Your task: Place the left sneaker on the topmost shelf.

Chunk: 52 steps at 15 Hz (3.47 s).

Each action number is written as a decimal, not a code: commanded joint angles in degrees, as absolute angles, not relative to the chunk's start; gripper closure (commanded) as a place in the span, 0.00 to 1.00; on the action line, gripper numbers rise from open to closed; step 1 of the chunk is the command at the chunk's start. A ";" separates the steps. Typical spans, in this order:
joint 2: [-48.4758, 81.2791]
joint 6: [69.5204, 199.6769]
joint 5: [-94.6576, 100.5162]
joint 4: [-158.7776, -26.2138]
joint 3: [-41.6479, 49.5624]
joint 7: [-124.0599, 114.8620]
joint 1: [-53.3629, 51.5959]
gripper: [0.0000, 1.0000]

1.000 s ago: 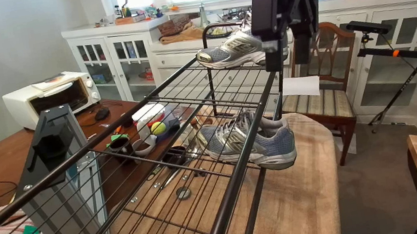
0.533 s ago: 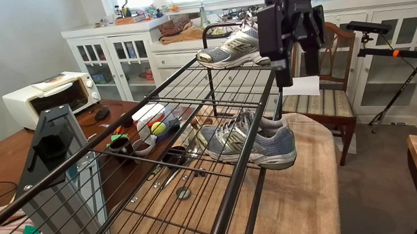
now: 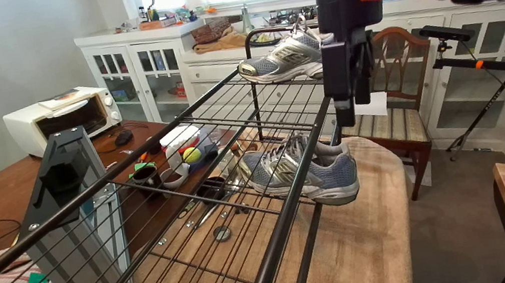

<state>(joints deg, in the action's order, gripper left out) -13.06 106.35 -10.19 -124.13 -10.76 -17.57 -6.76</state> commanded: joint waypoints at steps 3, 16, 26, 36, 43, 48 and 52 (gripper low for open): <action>-15.31 116.18 -6.19 -130.62 -11.59 -6.77 -9.04 0.00; -15.05 119.28 -5.45 -132.33 -11.69 0.16 -10.74 0.00; -14.01 119.92 -8.89 -135.37 -10.07 3.10 -11.14 0.00; -12.90 120.51 8.25 -138.75 -12.46 8.64 -11.15 0.00; -12.34 129.94 22.25 -142.99 -14.17 7.14 -11.36 0.00; -11.60 137.17 26.43 -145.55 -14.23 7.58 -11.29 0.00; -11.13 139.39 28.63 -146.49 -14.35 7.56 -11.12 0.13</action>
